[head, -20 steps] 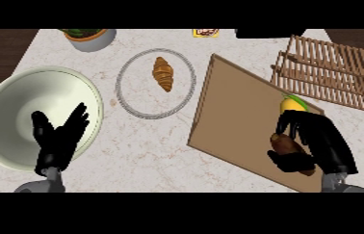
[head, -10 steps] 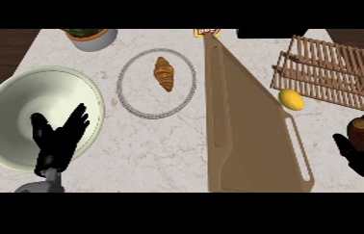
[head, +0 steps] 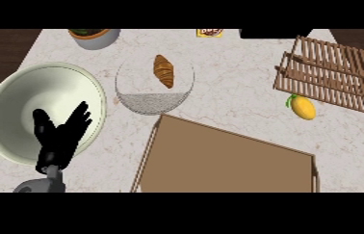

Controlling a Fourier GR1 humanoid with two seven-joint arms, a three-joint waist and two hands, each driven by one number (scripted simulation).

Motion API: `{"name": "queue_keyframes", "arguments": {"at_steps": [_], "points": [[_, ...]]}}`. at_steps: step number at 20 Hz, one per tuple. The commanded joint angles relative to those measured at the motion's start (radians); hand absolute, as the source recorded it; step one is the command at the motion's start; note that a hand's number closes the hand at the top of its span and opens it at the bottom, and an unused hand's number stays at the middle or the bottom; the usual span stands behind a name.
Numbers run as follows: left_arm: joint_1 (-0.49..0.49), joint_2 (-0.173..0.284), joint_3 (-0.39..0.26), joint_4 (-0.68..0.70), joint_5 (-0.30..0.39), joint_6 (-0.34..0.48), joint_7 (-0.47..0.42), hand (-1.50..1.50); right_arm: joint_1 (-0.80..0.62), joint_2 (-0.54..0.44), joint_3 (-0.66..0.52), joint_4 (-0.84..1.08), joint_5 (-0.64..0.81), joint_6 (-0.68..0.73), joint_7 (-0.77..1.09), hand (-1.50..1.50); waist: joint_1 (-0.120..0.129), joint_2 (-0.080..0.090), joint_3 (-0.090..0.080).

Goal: Pick the sweet potato from the tray and place it in the tiered shelf

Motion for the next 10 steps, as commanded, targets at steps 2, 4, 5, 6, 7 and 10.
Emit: {"name": "queue_keyframes", "arguments": {"at_steps": [2,4,5,6,7,10], "points": [[0.002,-0.034,-0.020,0.042,-0.020,0.008,-0.023,0.00,-0.111,-0.145,-0.077,0.226,-0.023,-0.006,-0.057,1.50,0.004,0.005,-0.001],[-0.038,-0.024,-0.008,0.097,-0.035,0.007,-0.058,0.00,-0.147,-0.167,-0.068,0.321,-0.005,-0.032,-0.071,1.50,0.004,0.006,-0.001],[0.000,-0.018,-0.025,0.001,-0.027,0.005,0.004,0.00,-0.245,-0.233,-0.022,0.412,0.021,-0.027,-0.060,1.50,0.019,0.006,-0.001],[-0.005,-0.037,-0.026,0.003,-0.033,0.028,0.005,0.00,-0.239,-0.255,-0.046,0.478,0.025,-0.035,-0.122,1.50,0.017,0.007,-0.001],[-0.036,-0.011,0.008,0.059,-0.014,0.001,-0.015,0.00,-0.123,-0.245,-0.092,0.451,0.013,-0.025,-0.229,1.50,0.003,0.006,0.000],[-0.017,0.001,0.005,0.011,0.001,-0.026,0.009,0.00,-0.249,-0.307,-0.018,0.630,0.034,-0.050,-0.267,1.50,0.015,0.007,-0.001]]}}
